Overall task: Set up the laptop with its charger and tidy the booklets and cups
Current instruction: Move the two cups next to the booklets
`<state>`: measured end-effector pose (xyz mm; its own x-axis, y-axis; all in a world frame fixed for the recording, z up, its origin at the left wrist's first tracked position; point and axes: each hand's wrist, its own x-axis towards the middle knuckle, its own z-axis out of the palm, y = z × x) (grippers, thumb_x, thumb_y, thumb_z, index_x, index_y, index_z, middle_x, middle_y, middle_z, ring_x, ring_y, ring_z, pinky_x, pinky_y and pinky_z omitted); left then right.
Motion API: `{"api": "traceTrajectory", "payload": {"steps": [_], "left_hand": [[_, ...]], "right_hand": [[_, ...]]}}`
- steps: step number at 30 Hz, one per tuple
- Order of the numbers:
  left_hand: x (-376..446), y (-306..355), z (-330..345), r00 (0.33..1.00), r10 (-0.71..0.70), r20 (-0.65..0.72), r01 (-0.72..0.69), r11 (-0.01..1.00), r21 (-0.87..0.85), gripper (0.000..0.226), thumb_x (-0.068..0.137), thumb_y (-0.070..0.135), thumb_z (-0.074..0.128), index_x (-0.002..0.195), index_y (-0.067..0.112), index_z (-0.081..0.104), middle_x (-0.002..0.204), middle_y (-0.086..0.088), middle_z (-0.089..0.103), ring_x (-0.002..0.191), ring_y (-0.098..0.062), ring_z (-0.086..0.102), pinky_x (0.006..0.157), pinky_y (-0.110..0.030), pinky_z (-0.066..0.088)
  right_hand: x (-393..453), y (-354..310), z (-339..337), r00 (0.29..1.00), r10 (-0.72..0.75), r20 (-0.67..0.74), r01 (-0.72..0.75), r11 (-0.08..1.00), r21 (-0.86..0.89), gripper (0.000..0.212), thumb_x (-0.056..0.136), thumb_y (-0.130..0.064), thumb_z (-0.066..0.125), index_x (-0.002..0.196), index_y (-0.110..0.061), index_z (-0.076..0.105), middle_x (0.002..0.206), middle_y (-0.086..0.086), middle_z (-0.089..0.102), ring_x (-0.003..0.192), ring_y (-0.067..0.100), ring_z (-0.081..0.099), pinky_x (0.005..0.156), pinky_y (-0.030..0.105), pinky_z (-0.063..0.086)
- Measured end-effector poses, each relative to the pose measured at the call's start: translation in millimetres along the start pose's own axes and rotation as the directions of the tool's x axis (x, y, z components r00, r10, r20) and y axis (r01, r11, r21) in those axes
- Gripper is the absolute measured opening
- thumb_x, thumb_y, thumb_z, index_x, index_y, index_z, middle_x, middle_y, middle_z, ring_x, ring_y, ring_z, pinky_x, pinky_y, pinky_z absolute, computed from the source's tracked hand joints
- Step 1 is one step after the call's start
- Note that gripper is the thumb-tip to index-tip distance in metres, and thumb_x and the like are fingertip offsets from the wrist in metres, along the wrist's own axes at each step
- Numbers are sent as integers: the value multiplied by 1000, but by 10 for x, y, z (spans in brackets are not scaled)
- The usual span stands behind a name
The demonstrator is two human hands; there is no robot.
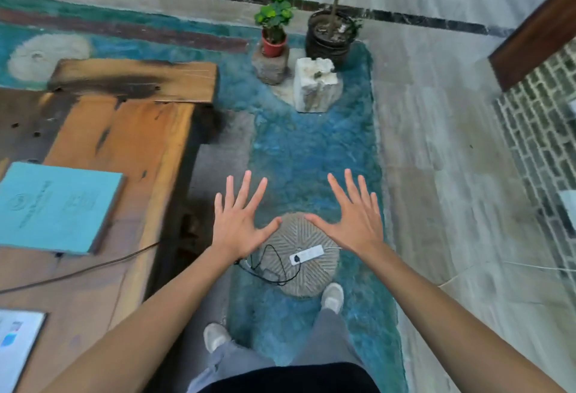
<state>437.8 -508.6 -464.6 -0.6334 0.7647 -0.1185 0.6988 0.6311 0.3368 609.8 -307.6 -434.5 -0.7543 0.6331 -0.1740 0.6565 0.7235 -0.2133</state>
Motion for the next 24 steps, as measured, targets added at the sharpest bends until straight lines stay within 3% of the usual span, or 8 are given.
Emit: {"api": "traceTrajectory", "payload": {"steps": [4, 11, 18, 24], "left_hand": [[410, 812, 362, 999, -18, 35, 18, 1000, 0, 92, 82, 87, 23, 159, 45, -3, 168, 7, -18, 154, -33, -18, 121, -62, 9], [873, 1881, 684, 997, -46, 61, 47, 999, -17, 91, 82, 87, 19, 158, 45, -5, 167, 8, -20, 153, -31, -21, 121, -61, 3], [1245, 1958, 668, 989, -150, 7, 150, 988, -32, 89, 83, 86, 21, 159, 44, 0, 169, 7, -14, 154, -32, -17, 121, -62, 5], [1599, 1721, 654, 954, -301, -2, 301, 952, -56, 87, 83, 85, 22, 158, 47, -3, 168, 9, -17, 154, -29, -21, 121, -61, 3]], "right_hand": [[191, 850, -98, 999, -32, 9, 31, 999, 12, 108, 67, -104, 17, 159, -50, -1, 170, -10, -15, 157, 20, -13, 125, 51, 1], [505, 1884, -332, 998, -46, 52, 46, 999, -2, 105, 71, -100, 25, 159, -49, 0, 169, -11, -16, 157, 21, -13, 125, 51, 2], [1092, 2061, -448, 988, -110, 105, 108, 994, 28, 100, 75, -98, 26, 158, -51, -3, 168, -13, -19, 156, 17, -18, 125, 48, -3], [1800, 1853, -422, 962, -211, 175, 205, 977, 50, 101, 75, -96, 32, 158, -51, -3, 169, -13, -16, 157, 18, -16, 127, 50, 1]]}}
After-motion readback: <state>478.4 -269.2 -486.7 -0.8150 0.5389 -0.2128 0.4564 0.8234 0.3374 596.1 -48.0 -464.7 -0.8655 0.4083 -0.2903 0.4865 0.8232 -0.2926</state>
